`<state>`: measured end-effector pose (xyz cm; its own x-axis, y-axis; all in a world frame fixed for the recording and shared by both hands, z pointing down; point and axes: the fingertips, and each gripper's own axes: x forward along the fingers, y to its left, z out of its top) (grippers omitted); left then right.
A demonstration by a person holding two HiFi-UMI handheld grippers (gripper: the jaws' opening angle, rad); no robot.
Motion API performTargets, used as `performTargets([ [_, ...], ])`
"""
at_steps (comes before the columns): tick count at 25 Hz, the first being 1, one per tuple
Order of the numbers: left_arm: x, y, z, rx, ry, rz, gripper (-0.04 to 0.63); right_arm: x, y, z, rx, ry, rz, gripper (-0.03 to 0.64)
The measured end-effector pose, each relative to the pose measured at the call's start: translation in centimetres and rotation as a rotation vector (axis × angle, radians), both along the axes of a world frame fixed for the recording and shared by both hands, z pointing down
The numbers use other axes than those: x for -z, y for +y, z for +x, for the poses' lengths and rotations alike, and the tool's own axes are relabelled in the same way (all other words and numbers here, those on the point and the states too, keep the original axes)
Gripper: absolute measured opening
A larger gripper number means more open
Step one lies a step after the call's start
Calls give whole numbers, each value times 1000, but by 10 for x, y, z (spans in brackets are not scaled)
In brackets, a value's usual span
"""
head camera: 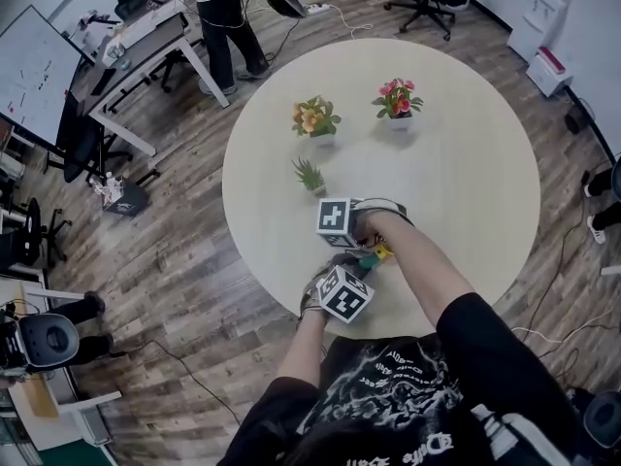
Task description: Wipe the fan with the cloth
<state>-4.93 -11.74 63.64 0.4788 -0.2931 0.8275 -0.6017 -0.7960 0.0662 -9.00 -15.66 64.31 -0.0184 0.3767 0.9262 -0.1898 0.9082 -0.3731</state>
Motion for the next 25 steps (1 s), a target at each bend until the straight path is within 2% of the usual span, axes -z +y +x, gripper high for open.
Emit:
performTargets([
  [2, -1, -1, -1, 5, 6, -1, 170, -1, 0, 0, -9, -4, -7, 44],
  [6, -1, -1, -2, 22, 29, -24, 170, 1, -1, 2, 92, 16, 30, 44],
  [11, 0, -2, -2, 28, 37, -46, 170, 5, -18, 32, 179, 132, 97, 46],
  [14, 0, -2, -2, 25, 36, -54, 170, 2, -17, 34, 197, 131, 93, 46],
  [18, 1, -2, -2, 43, 40, -52, 170, 6, -19, 44, 298, 207, 129, 48],
  [21, 1, -3, -1, 47, 43, -55, 170, 6, -26, 46, 277, 213, 144, 48],
  [25, 1, -3, -3, 53, 49, -48, 170, 7, -41, 50, 144, 174, 176, 48],
])
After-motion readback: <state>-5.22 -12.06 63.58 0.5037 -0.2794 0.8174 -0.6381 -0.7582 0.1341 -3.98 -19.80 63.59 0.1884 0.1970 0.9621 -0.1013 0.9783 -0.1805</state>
